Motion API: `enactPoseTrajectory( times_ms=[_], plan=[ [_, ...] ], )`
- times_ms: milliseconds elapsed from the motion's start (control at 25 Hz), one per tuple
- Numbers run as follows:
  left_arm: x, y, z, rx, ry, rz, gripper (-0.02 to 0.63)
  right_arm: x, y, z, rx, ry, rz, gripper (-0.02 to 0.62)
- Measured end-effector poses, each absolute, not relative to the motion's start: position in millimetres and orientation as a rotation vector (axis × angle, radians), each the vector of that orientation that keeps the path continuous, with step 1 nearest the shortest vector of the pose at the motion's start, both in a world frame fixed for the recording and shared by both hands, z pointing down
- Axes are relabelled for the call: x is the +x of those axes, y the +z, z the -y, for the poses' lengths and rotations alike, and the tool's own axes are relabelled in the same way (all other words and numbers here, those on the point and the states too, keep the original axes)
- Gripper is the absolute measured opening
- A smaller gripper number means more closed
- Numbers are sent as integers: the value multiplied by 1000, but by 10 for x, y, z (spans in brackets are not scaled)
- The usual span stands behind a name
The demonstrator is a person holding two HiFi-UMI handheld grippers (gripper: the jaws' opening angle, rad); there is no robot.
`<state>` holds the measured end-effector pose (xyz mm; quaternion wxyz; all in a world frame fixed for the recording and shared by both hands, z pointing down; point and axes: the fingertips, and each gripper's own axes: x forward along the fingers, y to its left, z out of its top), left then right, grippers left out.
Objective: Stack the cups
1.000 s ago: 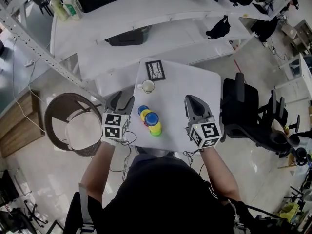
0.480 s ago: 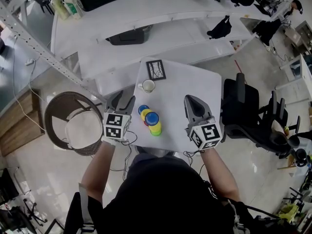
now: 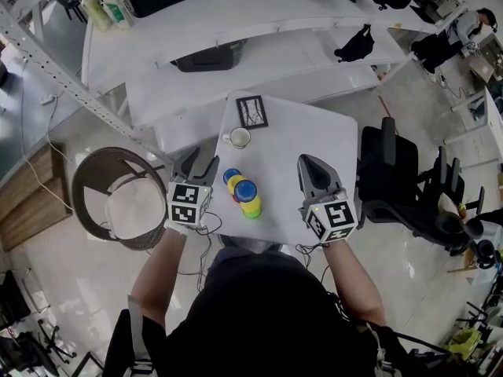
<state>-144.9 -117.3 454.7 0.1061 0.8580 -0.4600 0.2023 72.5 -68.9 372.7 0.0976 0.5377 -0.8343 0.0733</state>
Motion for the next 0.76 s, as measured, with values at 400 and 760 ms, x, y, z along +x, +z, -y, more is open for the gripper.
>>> enactPoseTrajectory(
  times_ms=[400, 760],
  plan=[
    [-1471, 4570, 1169, 2531, 601, 1341, 209, 707, 3762, 694, 1601, 228, 2454, 0],
    [-1545, 4595, 1213, 2529, 600, 1325, 207, 641, 3789, 730, 1599, 225, 2438, 0]
  ],
)
